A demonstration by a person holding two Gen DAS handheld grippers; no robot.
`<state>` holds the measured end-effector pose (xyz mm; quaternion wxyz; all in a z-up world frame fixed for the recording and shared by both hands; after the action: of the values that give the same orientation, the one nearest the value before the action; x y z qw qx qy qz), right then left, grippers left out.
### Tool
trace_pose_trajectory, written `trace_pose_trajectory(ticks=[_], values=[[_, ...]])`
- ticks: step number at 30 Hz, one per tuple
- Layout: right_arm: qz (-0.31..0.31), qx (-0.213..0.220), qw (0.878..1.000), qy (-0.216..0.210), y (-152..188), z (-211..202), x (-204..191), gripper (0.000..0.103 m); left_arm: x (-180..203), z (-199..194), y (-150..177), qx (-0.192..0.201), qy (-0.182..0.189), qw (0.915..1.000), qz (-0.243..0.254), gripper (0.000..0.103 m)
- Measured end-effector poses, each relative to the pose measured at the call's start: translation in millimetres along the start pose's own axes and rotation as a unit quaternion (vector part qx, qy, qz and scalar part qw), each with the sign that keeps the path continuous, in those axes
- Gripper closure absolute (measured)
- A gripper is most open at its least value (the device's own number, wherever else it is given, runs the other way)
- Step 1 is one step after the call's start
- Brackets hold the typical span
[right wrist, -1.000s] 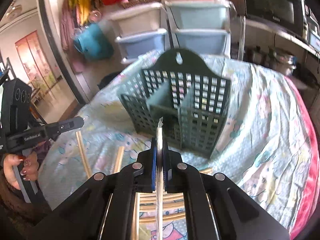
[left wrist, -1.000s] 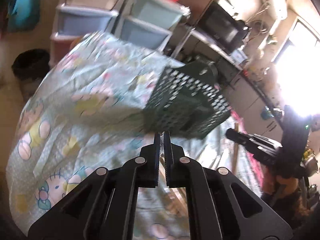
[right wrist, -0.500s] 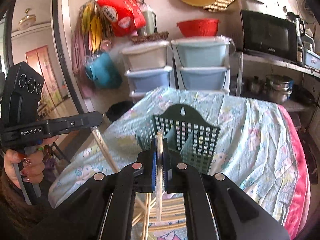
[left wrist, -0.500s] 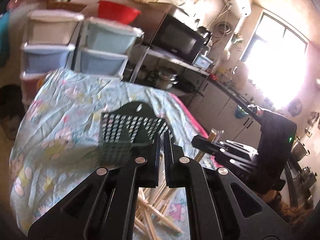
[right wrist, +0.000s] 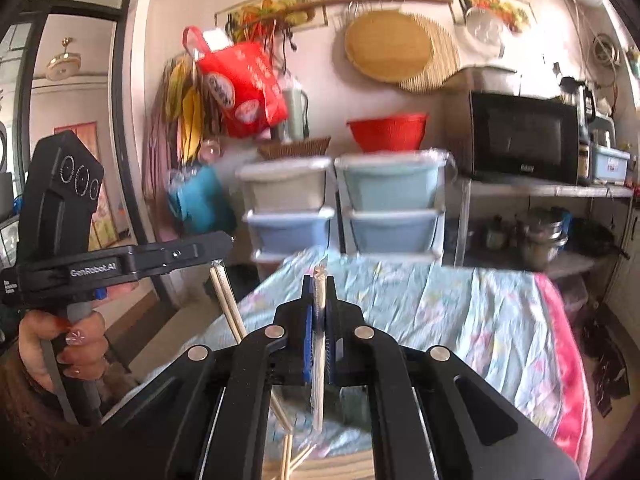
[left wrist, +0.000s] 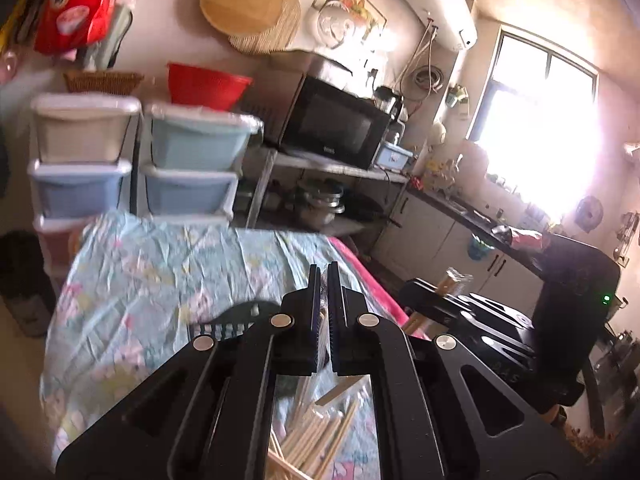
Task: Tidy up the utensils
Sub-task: 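Lift the chopsticks and carry both tools over the green caddy, then open the right tool over the caddy while the left tool releases its chopstick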
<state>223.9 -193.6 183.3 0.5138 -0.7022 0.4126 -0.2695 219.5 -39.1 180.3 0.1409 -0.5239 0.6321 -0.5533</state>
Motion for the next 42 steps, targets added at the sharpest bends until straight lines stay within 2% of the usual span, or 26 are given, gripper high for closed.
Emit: trace_pose_trajectory(ticks=[9, 15, 20, 28, 42], values=[[0.000, 0.048, 0.999, 0.014, -41, -5, 20, 0.098, -10, -5, -47, 0.046, -0.029, 0.9985, -0.004, 0.101], [0.012, 0.054, 0.998, 0.022, -45, 9, 35, 0.098, -36, 0, -61, 0.070, -0.067, 0.9952, -0.013, 0.101], [0.026, 0.032, 0.999, 0.035, -33, 34, 50, 0.098, -61, 13, -53, 0.071, -0.082, 0.9936, -0.030, 0.101], [0.048, -0.005, 0.998, 0.048, 0, 69, 67, 0.098, -90, 38, -27, 0.049, -0.082, 0.9941, -0.052, 0.101], [0.068, -0.043, 0.996, 0.049, 35, 93, 70, 0.095, -107, 69, 15, 0.007, -0.076, 0.9949, -0.066, 0.101]])
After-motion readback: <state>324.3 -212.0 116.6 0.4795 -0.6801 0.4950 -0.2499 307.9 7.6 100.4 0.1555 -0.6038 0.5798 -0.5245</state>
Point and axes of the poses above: each gripper's, at about its wrist camera, not at the fingertips, and z roughly the way its jaws point, x to its right, y to its underside, the point moved 5 cm from there along z, roughly the way its jaws point, and after that the axes turned 4 degrees about -z, right-handed, at the moved point
